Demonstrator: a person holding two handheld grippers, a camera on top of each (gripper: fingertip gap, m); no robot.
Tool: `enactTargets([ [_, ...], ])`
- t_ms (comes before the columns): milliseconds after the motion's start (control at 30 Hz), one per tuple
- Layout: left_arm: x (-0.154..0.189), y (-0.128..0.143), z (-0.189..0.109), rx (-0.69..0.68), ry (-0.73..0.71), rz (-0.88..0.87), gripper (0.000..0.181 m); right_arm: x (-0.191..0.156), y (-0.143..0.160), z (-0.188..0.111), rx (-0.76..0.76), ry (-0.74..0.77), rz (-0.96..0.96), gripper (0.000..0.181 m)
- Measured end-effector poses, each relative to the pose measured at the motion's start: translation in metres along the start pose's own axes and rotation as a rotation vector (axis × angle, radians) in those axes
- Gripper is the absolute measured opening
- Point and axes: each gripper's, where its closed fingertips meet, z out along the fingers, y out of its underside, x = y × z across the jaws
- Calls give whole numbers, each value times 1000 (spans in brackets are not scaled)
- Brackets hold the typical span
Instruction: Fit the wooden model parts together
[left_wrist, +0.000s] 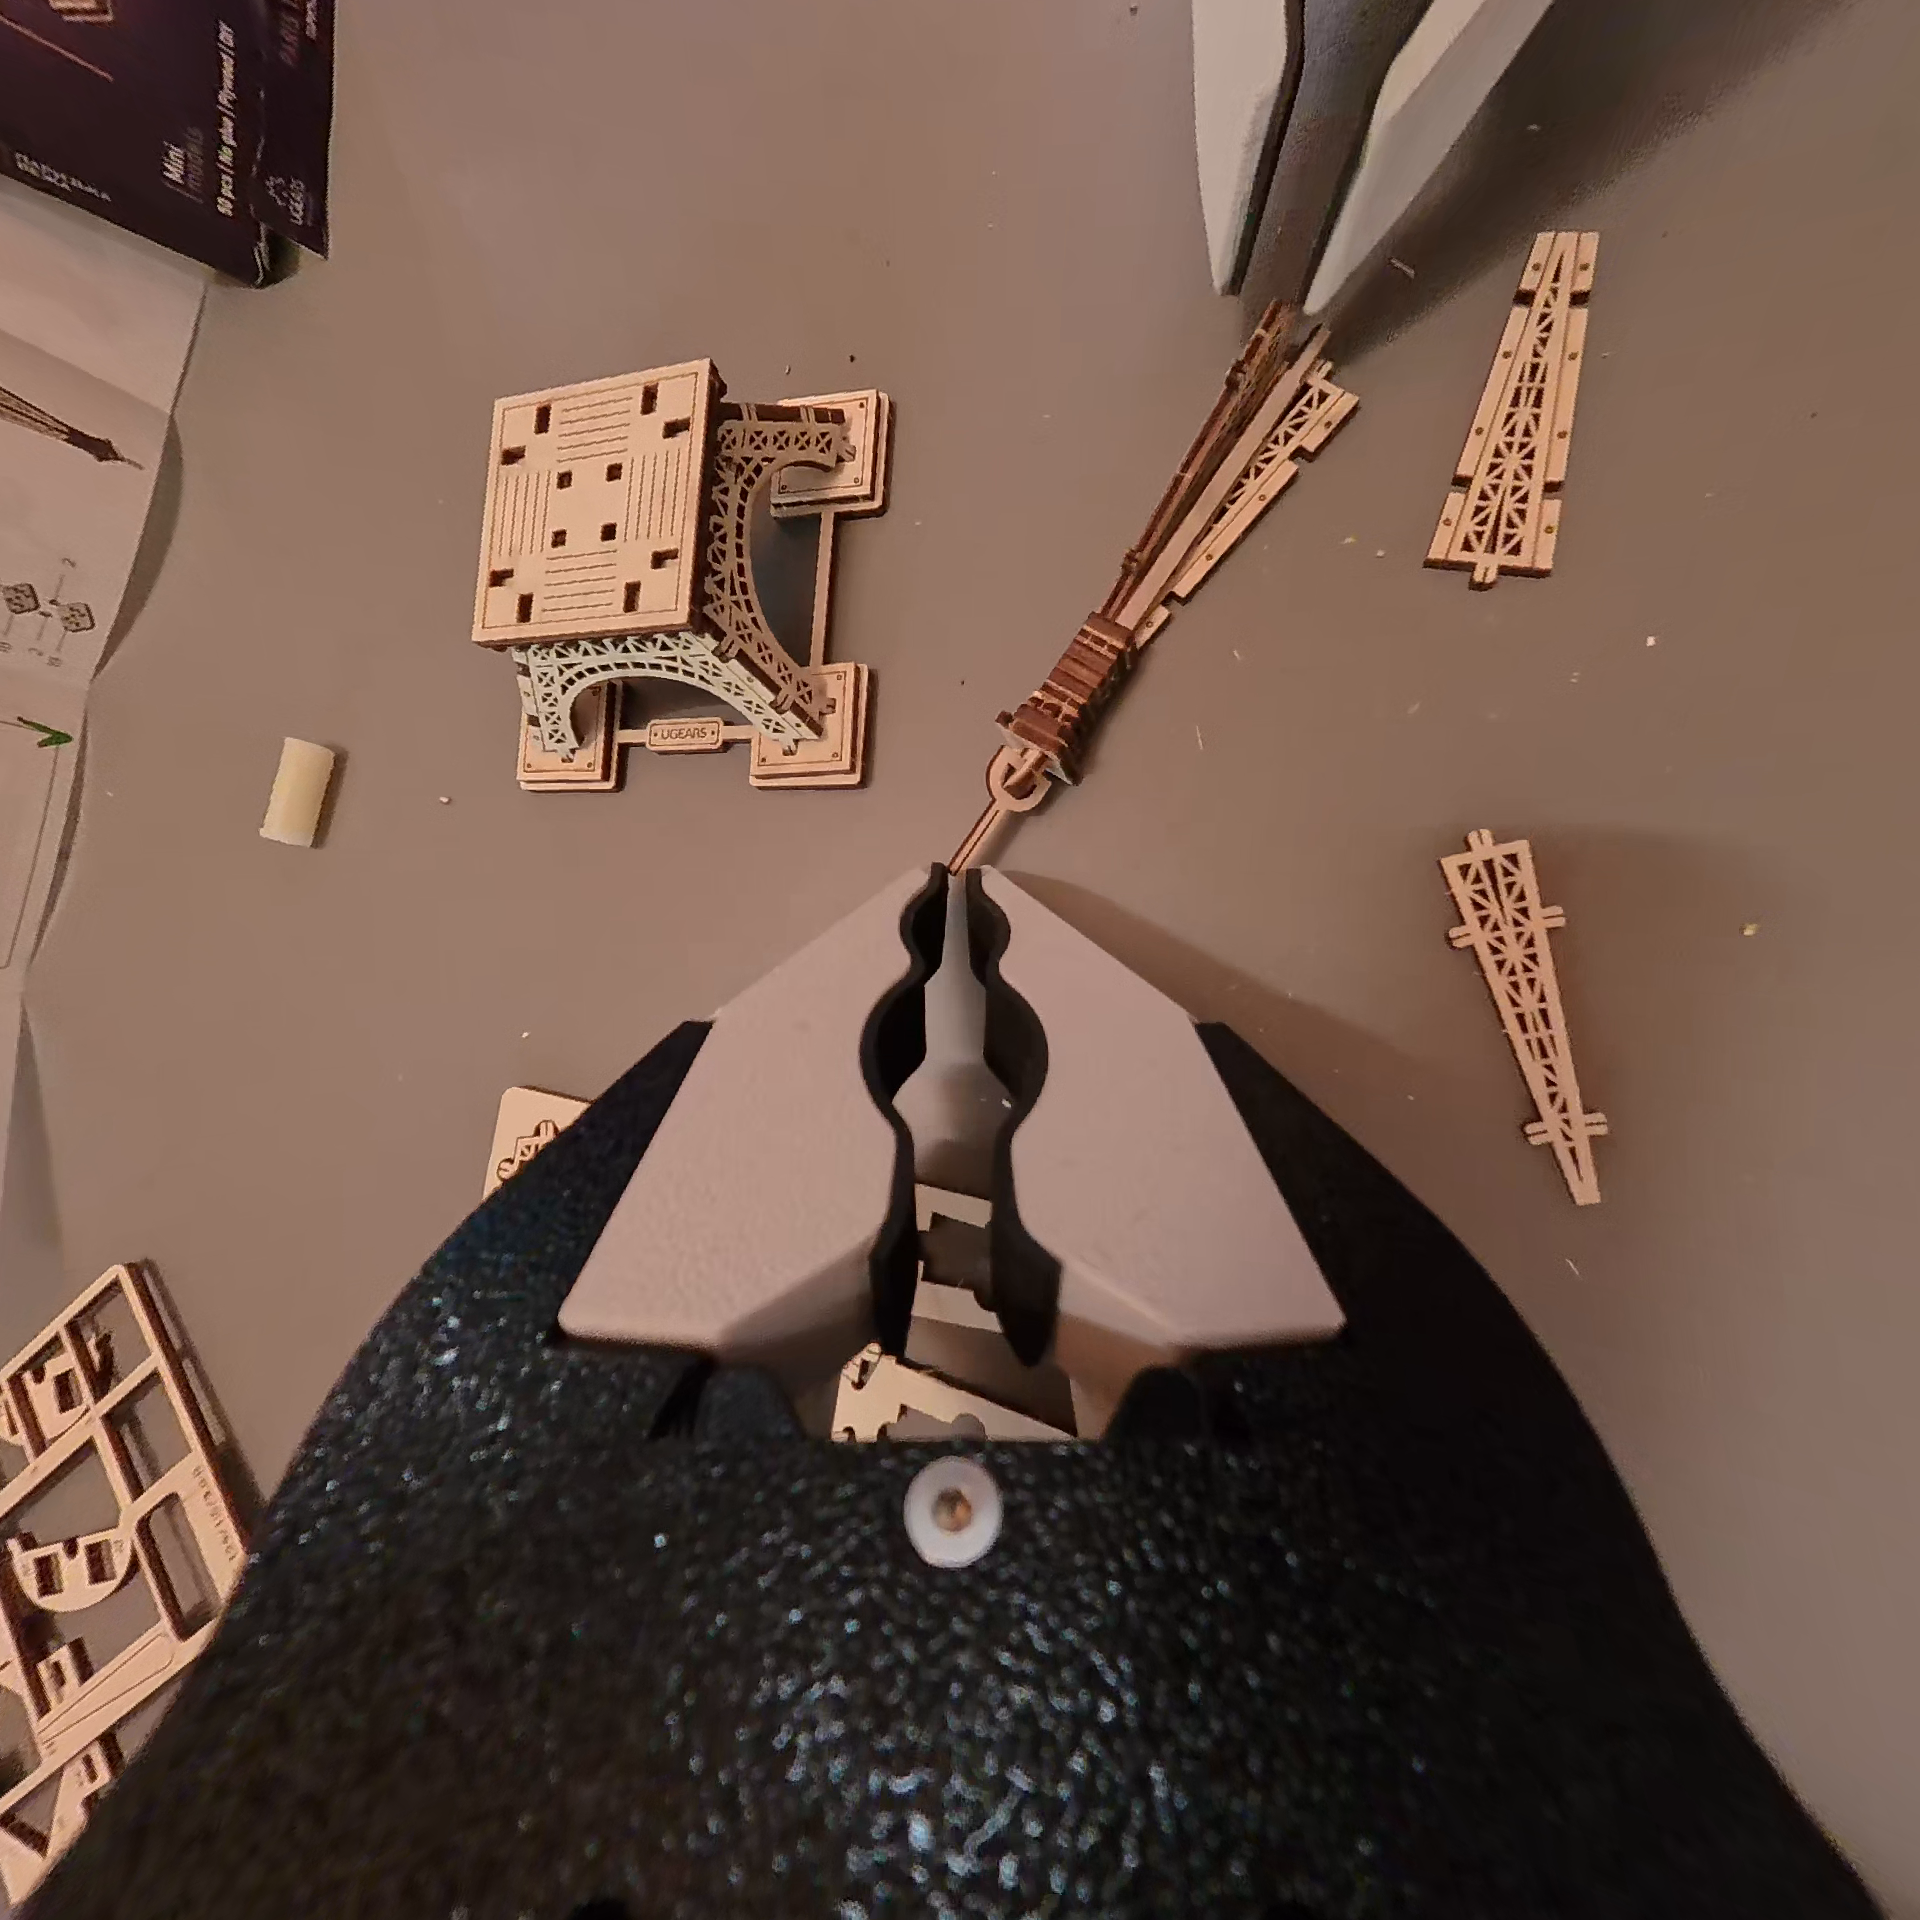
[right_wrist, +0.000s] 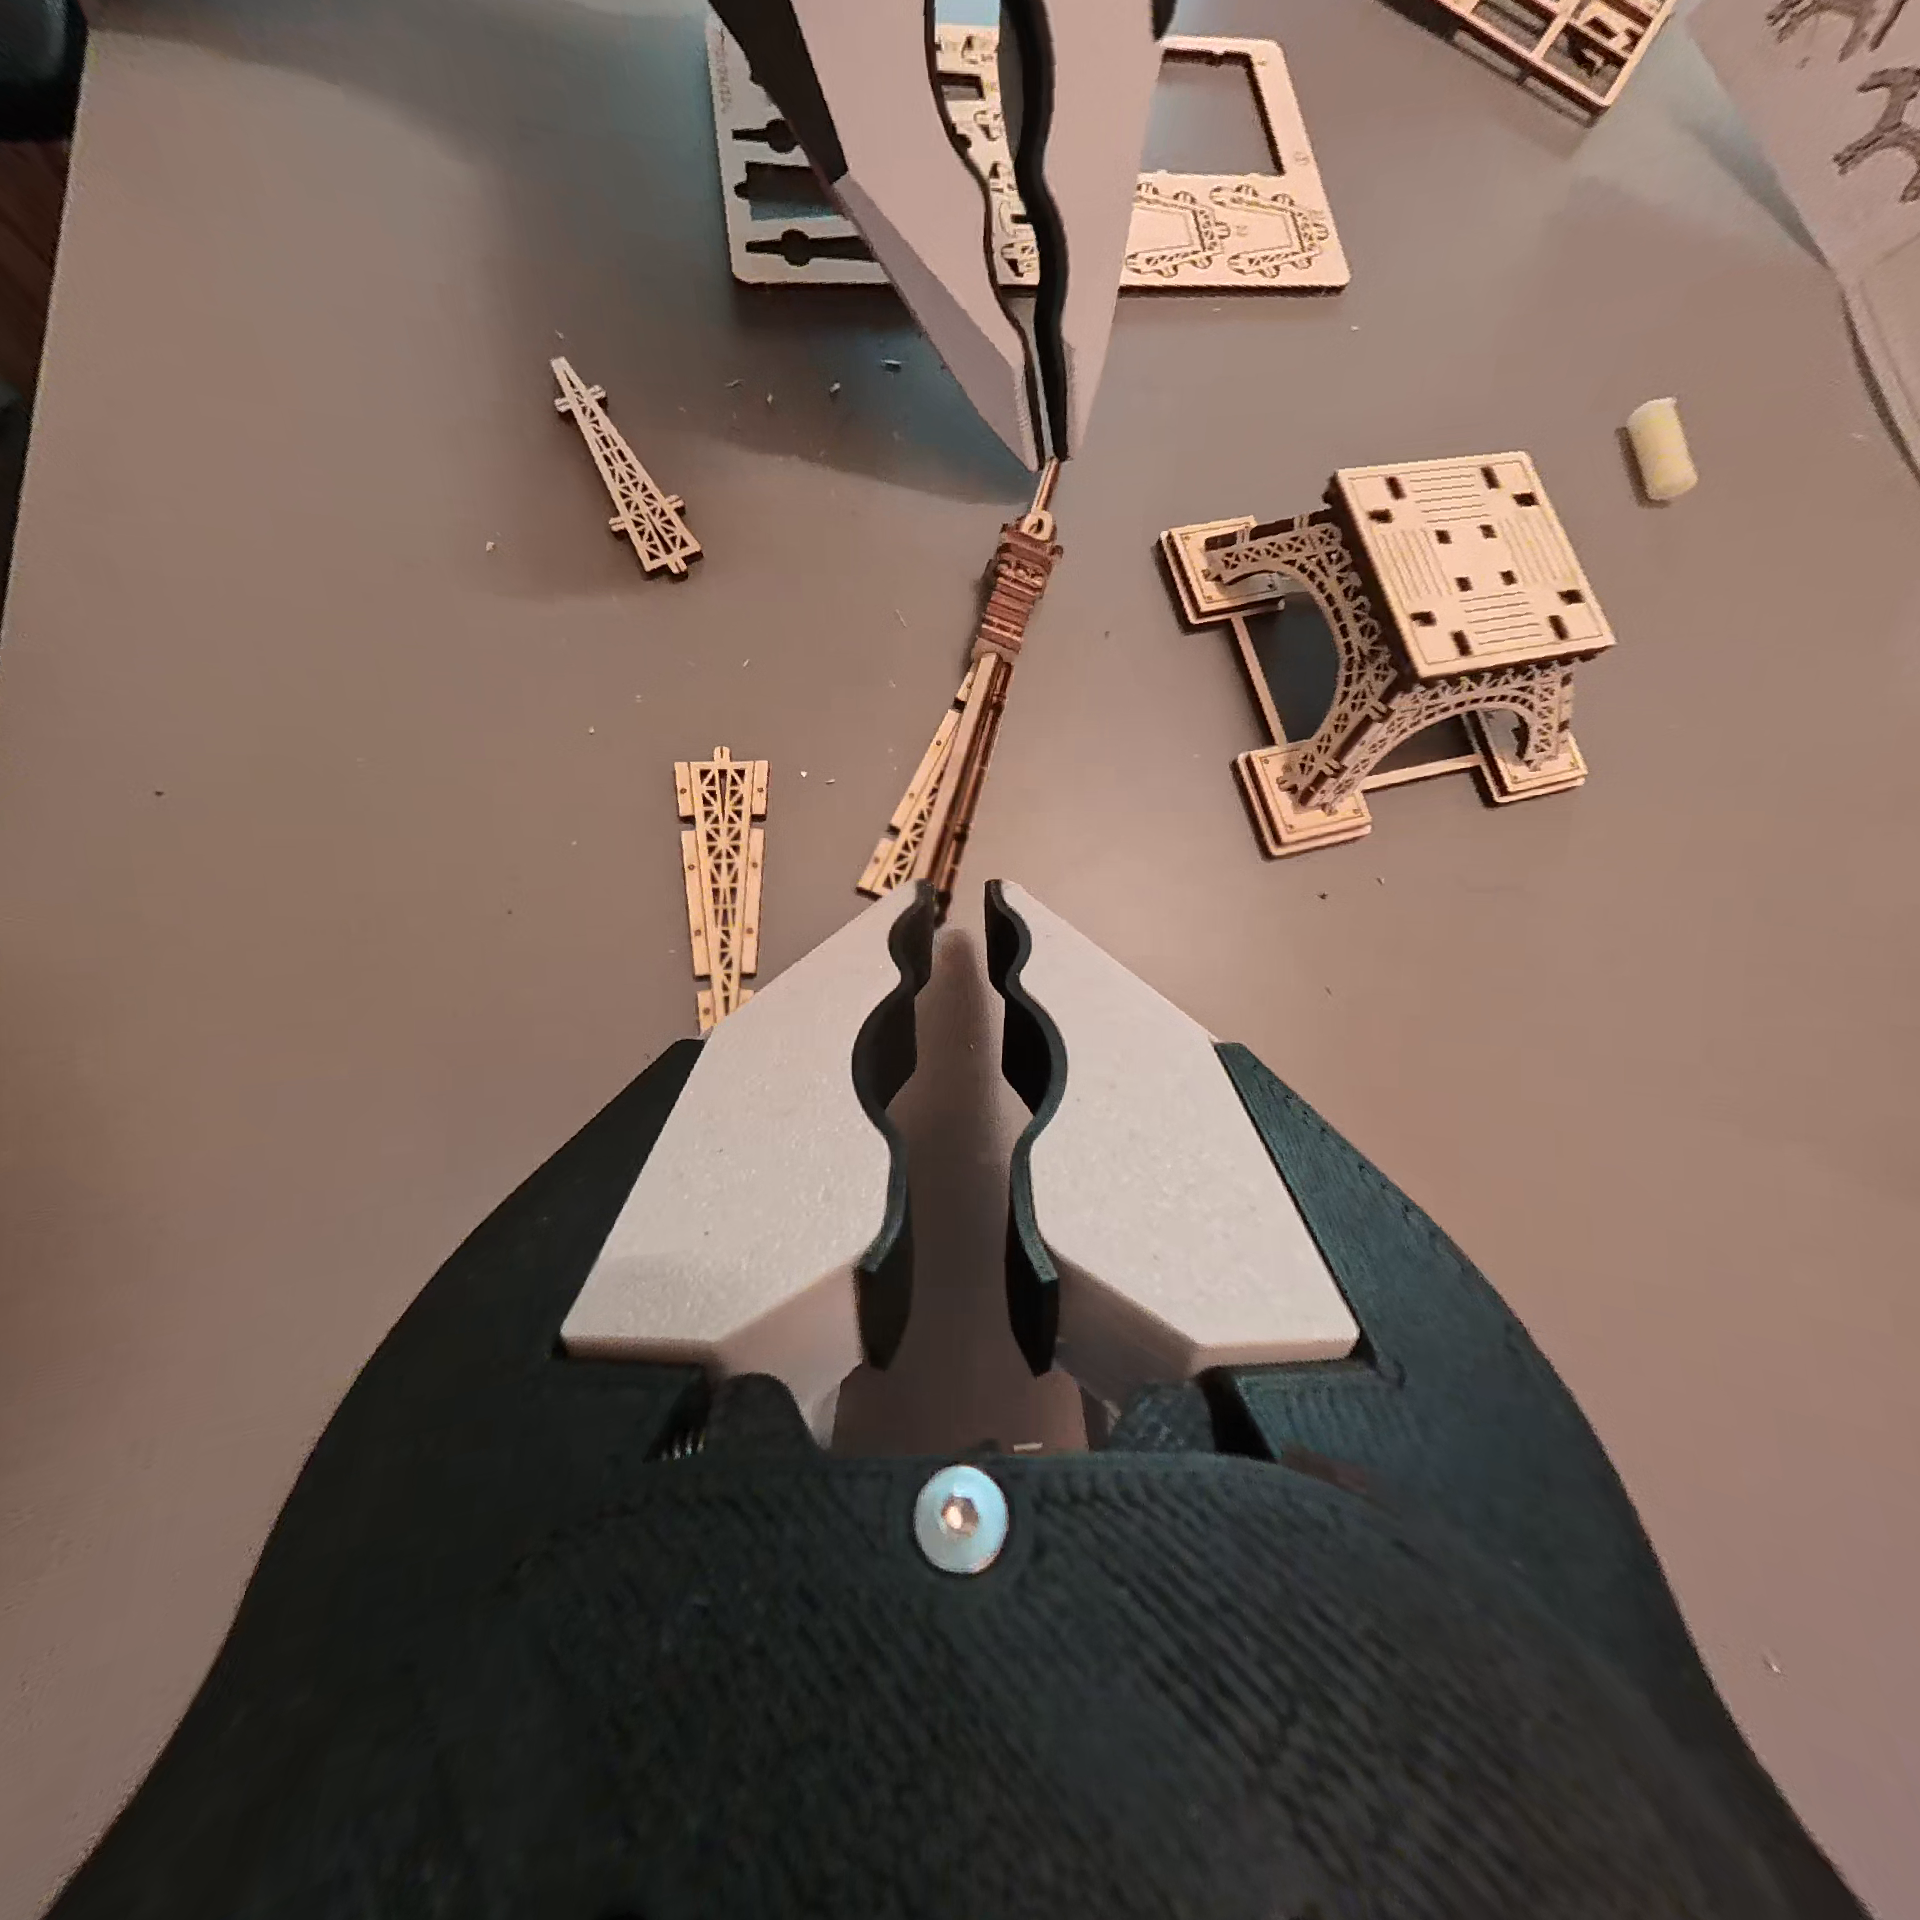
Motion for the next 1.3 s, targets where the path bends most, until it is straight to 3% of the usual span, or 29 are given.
enactTargets([
  [633, 1, 2, -4, 16, -24, -14, 8, -3, -5, 15, -1, 10, -25, 4],
  [1300, 5, -3, -15, 85, -42, -42, 8, 3, -5, 4, 18, 34, -25, 10],
])
